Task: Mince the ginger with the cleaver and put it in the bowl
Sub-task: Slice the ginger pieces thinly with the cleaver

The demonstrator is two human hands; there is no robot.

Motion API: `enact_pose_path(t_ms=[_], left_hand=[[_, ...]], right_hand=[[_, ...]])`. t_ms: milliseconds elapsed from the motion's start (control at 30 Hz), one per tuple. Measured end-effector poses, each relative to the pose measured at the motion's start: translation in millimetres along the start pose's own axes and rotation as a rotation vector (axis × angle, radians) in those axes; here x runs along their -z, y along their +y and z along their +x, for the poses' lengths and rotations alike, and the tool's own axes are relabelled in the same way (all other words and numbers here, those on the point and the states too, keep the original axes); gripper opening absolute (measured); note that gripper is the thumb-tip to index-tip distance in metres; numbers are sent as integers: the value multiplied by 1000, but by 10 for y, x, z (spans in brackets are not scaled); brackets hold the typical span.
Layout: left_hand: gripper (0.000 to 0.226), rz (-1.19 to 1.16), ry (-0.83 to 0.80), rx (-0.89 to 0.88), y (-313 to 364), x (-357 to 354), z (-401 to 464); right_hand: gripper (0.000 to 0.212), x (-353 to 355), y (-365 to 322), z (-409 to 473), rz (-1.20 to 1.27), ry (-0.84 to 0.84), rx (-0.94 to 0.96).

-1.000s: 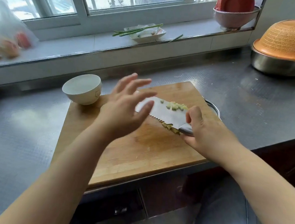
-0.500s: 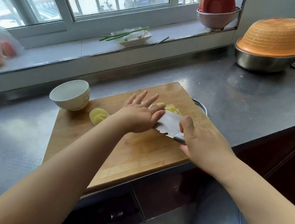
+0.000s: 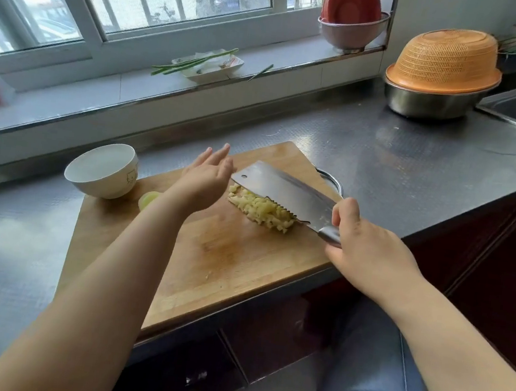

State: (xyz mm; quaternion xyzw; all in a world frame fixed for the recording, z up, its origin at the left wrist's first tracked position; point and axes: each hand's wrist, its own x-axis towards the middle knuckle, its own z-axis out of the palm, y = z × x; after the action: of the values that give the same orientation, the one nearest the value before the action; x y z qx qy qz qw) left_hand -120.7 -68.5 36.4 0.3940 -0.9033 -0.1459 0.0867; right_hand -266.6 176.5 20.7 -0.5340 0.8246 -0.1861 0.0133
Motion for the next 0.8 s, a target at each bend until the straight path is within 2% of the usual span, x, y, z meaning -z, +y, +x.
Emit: enact_pose_path(t_ms=[100,167,267,367,500,600,800], left_hand=[[53,-194,299,-43,-103,-46,-125],[41,-113,368,-58,-199,-117,-242],[19,-43,348,14,-435,-243,-385],[37,-21,357,223,-700,-169,-473],[68,41,146,422,-970,-70,-441],[75,41,47,443,-1072,-69,-422],[66,24,73,359,-1094,-53,-518]], right_hand=[[35,-6,-11,35,89,32,-15],[36,-3,-54,55,193,67,-17],[38,-2,-162,95,353,77,-4],[39,13,-267,138,462,15,6],[40,-17,-404,167,576,-60,14],[40,-57,-489,190,632,-132,-1],[31,-87,-579,230,826,-198,-59]])
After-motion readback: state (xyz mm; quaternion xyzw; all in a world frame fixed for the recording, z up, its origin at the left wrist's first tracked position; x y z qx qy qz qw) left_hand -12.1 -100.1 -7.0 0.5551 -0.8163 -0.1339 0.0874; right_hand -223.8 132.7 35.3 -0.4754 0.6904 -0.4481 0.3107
